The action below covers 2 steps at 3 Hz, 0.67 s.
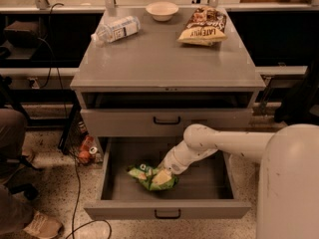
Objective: Place green rice chip bag into middle drawer
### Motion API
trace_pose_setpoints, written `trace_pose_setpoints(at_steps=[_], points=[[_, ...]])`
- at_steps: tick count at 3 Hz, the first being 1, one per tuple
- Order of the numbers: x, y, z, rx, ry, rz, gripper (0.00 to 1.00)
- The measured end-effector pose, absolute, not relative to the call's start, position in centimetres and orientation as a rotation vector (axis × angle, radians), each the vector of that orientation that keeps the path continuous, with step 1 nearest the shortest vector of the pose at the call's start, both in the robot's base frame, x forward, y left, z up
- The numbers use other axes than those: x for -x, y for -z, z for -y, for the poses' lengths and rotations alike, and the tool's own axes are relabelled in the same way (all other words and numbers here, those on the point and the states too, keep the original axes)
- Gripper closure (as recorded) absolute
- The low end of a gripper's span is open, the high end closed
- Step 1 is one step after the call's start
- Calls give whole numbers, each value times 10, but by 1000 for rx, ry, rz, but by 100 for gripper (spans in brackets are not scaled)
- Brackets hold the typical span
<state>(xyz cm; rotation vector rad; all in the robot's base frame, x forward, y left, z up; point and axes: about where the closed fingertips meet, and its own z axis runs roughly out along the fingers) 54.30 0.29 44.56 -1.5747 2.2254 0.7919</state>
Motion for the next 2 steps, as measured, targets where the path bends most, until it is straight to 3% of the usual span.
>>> trace_pose_setpoints(at_steps=[1, 2], points=[[-541, -447, 0, 1558, -797, -2222, 14], [-541, -460, 19, 1486, -763, -2229, 0]])
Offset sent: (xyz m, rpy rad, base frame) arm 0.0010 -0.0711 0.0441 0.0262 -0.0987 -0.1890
